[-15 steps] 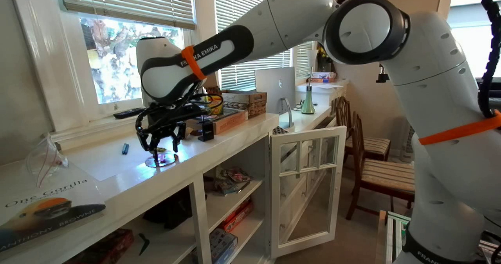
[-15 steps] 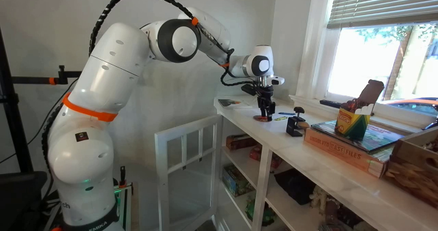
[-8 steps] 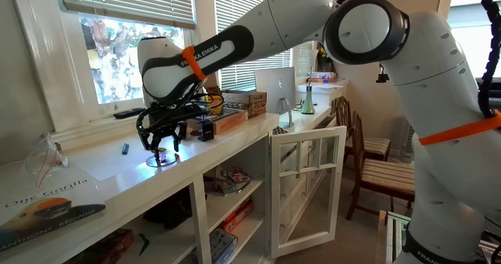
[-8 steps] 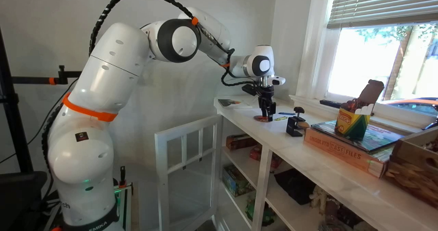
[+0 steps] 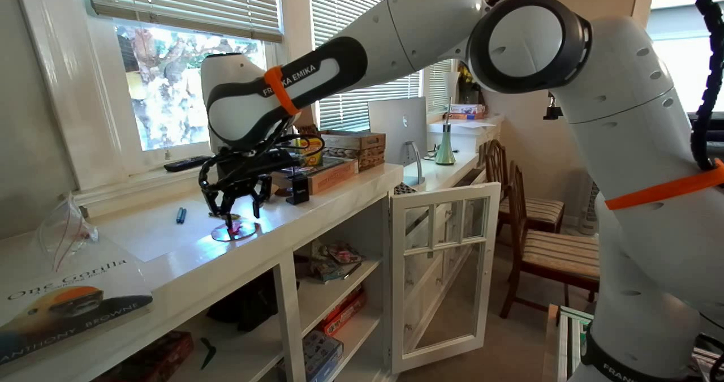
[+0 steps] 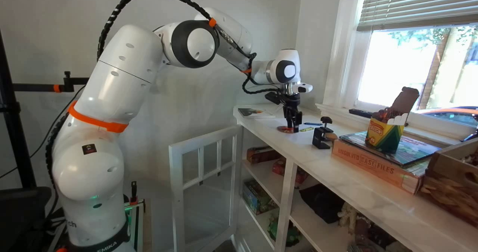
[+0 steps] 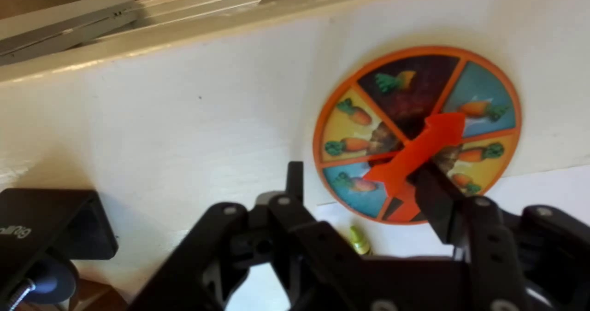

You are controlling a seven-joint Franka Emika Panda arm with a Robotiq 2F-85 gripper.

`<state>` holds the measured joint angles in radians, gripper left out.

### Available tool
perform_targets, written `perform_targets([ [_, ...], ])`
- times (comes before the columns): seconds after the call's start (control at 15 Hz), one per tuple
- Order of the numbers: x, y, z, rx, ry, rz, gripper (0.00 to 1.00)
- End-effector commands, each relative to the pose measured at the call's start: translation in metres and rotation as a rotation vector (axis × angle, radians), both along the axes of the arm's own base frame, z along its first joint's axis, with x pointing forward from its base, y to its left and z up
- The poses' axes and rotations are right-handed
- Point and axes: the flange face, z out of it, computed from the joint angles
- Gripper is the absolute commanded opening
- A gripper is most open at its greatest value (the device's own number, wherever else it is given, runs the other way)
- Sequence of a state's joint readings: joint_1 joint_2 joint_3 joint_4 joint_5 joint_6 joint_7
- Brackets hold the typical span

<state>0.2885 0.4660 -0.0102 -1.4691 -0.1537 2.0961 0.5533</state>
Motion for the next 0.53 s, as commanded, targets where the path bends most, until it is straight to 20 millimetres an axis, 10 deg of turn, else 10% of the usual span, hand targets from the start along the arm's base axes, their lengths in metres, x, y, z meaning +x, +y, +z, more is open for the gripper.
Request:
perform_targets([
  [0.0,-0.0036,-0.0035,0.0028,-0.016,-0.013,-0.023,0.65],
  [0.47,-0.0062,-0.0079,0.0050,-0.028,-0.019,-0.035,0.64],
])
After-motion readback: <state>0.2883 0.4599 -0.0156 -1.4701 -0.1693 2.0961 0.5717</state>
